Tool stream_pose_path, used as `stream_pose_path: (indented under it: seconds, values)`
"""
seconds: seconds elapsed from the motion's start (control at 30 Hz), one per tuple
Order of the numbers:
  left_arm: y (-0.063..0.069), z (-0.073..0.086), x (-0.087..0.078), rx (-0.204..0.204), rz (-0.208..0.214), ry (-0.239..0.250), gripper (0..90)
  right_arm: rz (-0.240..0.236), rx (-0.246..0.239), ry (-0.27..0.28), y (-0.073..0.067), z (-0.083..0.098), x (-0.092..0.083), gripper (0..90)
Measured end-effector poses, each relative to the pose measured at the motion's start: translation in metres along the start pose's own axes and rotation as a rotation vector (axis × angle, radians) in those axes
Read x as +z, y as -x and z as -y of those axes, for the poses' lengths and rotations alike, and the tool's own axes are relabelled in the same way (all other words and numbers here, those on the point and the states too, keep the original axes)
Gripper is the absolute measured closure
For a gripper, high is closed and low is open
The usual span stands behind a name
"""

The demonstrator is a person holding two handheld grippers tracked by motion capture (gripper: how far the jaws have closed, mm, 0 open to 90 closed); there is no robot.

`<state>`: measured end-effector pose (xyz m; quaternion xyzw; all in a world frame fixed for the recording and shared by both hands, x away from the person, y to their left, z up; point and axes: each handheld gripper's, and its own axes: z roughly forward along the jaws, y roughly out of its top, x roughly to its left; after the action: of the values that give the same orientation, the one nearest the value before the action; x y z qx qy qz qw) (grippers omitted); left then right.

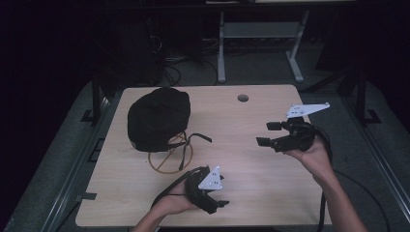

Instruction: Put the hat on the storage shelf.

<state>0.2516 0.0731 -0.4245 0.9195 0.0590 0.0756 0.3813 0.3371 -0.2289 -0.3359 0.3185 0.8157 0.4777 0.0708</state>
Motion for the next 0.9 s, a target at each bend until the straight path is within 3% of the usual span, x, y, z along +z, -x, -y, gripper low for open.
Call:
stream_pose_path:
  seconds: [0.9]
  values:
    - [-0.001,0.002,0.000,-0.008,-0.008,-0.006,23.5,0.038,0.042,-0.016,-0.003,0.065,-0.018,19.1]
